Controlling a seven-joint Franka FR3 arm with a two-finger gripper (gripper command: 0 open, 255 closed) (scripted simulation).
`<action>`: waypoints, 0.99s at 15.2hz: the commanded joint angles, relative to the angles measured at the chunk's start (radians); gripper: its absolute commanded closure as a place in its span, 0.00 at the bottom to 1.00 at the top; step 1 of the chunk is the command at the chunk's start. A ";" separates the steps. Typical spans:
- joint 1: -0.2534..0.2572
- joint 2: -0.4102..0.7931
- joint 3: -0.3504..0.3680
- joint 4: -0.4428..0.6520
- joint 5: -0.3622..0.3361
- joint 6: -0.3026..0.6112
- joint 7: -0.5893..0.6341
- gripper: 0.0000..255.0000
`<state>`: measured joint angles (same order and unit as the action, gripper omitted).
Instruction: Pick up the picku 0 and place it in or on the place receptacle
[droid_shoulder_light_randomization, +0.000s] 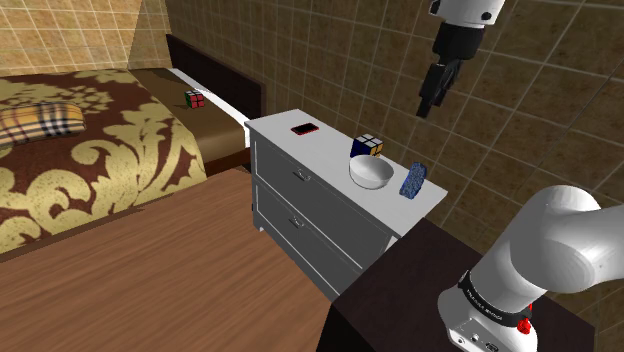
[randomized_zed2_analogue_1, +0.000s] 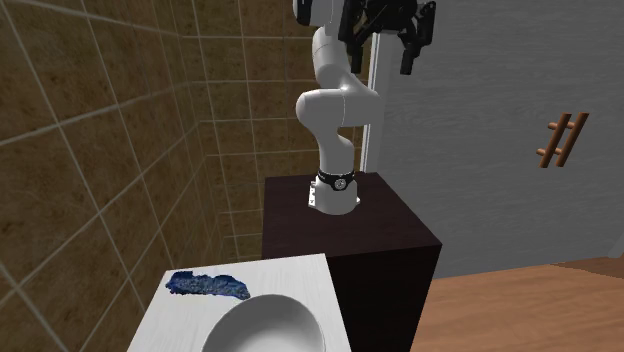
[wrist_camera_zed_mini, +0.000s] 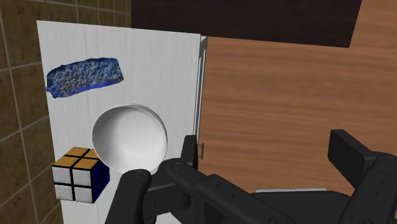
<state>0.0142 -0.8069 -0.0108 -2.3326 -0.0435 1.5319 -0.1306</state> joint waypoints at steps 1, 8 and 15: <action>0.000 0.000 0.000 0.000 0.000 0.000 0.000 0.00; -0.103 0.058 -0.082 -0.130 -0.020 0.238 0.088 0.00; -0.200 0.161 -0.172 -0.226 -0.029 0.486 0.168 0.00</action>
<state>-0.1718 -0.6653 -0.1682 -2.5417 -0.0716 1.9727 0.0257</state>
